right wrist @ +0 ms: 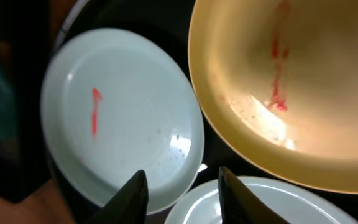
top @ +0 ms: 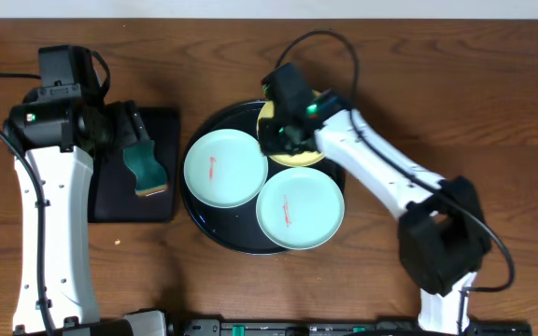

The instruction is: Clean dirty plates on tray and stack at the side

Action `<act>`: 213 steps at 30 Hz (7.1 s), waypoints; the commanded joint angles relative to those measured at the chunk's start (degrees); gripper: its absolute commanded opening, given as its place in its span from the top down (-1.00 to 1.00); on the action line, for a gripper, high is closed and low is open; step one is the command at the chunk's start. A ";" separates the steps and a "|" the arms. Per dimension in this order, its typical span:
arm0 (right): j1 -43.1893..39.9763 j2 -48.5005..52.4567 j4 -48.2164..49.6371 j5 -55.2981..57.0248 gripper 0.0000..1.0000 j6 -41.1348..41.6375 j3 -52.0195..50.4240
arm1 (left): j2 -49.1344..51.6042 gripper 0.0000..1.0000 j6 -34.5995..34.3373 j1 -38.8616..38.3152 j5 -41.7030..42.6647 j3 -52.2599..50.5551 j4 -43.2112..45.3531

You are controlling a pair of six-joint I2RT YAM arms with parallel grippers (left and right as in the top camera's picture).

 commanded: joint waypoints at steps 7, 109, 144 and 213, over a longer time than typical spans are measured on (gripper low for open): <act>3.65 5.57 0.72 7.56 0.33 3.56 1.14 | 2.01 -0.77 -0.57 0.28 -0.74 1.05 -0.50; 4.85 12.66 3.65 9.92 0.97 -1.29 0.81 | 15.82 0.85 4.24 2.64 4.66 0.04 5.95; 4.85 12.66 3.54 9.46 0.98 -1.70 0.81 | 16.06 0.86 0.22 0.07 4.00 -3.30 8.17; 4.85 12.66 2.49 9.07 0.96 -2.36 0.81 | 29.97 0.85 -12.44 -19.80 -1.95 -8.66 15.78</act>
